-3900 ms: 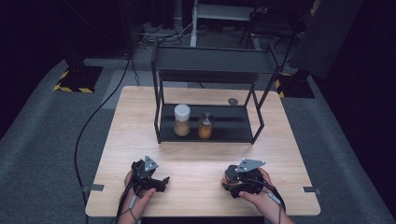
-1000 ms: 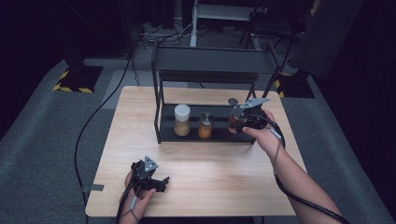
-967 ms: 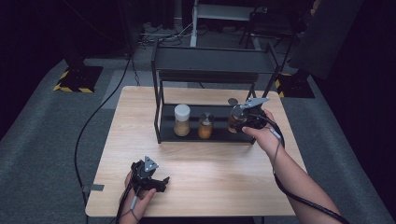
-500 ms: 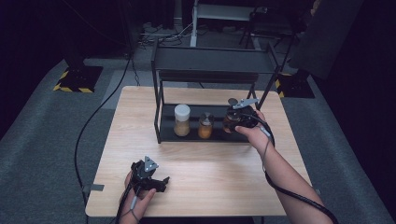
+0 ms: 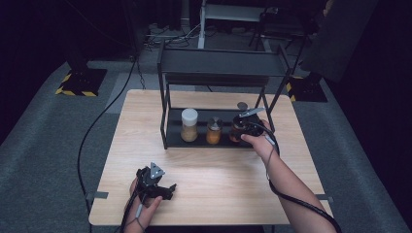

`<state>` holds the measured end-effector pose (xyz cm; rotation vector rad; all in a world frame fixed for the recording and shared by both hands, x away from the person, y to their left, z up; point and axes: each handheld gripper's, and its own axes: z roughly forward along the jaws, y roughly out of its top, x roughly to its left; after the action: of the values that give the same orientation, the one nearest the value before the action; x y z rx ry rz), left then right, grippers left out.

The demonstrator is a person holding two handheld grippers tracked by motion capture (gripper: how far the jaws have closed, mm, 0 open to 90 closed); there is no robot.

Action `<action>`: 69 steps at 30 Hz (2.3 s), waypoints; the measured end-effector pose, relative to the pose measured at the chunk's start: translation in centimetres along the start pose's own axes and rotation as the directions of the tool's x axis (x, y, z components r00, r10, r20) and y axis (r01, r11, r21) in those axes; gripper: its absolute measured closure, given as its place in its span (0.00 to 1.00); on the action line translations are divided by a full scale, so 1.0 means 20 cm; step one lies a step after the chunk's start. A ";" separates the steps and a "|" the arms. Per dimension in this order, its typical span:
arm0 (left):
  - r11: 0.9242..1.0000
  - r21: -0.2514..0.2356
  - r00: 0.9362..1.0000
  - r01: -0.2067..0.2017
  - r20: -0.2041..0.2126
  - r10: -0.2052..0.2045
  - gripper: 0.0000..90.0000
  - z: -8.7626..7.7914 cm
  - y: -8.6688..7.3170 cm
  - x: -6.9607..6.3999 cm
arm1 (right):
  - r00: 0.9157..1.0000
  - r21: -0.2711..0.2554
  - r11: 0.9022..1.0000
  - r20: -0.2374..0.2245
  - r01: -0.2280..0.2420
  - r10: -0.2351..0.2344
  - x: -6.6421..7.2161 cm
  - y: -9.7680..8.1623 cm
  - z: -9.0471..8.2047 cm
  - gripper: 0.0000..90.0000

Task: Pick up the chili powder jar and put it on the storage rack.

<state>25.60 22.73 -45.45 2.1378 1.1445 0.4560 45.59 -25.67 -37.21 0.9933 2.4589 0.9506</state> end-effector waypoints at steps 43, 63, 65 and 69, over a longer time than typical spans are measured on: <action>1.000 0.000 1.000 0.000 0.000 0.000 0.00 0.00 0.00 0.00 | 1.000 -0.092 0.996 0.000 -0.005 0.005 0.02 -0.01 -0.20 0.15; 1.000 0.000 1.000 0.000 0.000 0.000 0.00 0.00 0.00 0.00 | 0.998 -0.210 0.976 -0.029 0.052 -0.059 0.15 -0.20 -0.55 0.10; 1.000 0.000 1.000 0.000 0.000 0.000 0.00 0.00 0.00 0.00 | 0.998 -0.217 0.975 -0.027 0.055 -0.063 0.16 -0.23 -0.57 0.10; 1.000 0.000 1.000 0.000 0.000 0.000 0.00 0.00 0.00 0.00 | 0.996 -0.230 0.970 -0.008 0.080 -0.084 0.20 -0.30 -0.61 0.10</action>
<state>25.59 22.73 -45.44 2.1377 1.1447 0.4560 33.60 -31.69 -32.54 0.8029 2.3180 1.1876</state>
